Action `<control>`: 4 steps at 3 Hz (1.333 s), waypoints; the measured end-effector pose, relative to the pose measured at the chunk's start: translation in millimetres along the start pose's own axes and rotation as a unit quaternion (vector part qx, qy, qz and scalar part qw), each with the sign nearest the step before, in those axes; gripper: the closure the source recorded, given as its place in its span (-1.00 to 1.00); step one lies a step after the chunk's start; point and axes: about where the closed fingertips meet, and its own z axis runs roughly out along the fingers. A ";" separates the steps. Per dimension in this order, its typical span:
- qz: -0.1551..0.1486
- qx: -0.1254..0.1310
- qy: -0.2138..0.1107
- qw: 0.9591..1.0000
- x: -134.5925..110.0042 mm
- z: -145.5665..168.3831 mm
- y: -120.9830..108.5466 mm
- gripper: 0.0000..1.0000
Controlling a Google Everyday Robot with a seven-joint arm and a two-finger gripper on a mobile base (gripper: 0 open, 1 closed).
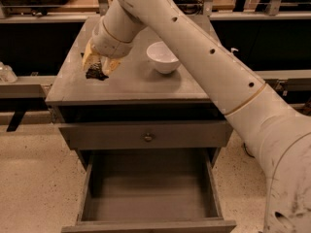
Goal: Pick rxbar chocolate from middle drawer and place on counter
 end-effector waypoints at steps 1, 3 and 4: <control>0.000 0.001 -0.001 1.000 -0.3 2.4 -0.3 -0.76; 0.000 0.002 -0.002 1.000 -0.8 4.7 -0.4 -1.00; 0.015 0.004 0.029 0.999 2.9 -24.1 1.3 -1.00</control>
Offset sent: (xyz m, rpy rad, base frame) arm 0.0002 0.0014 -0.0017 0.0003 0.0015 0.0019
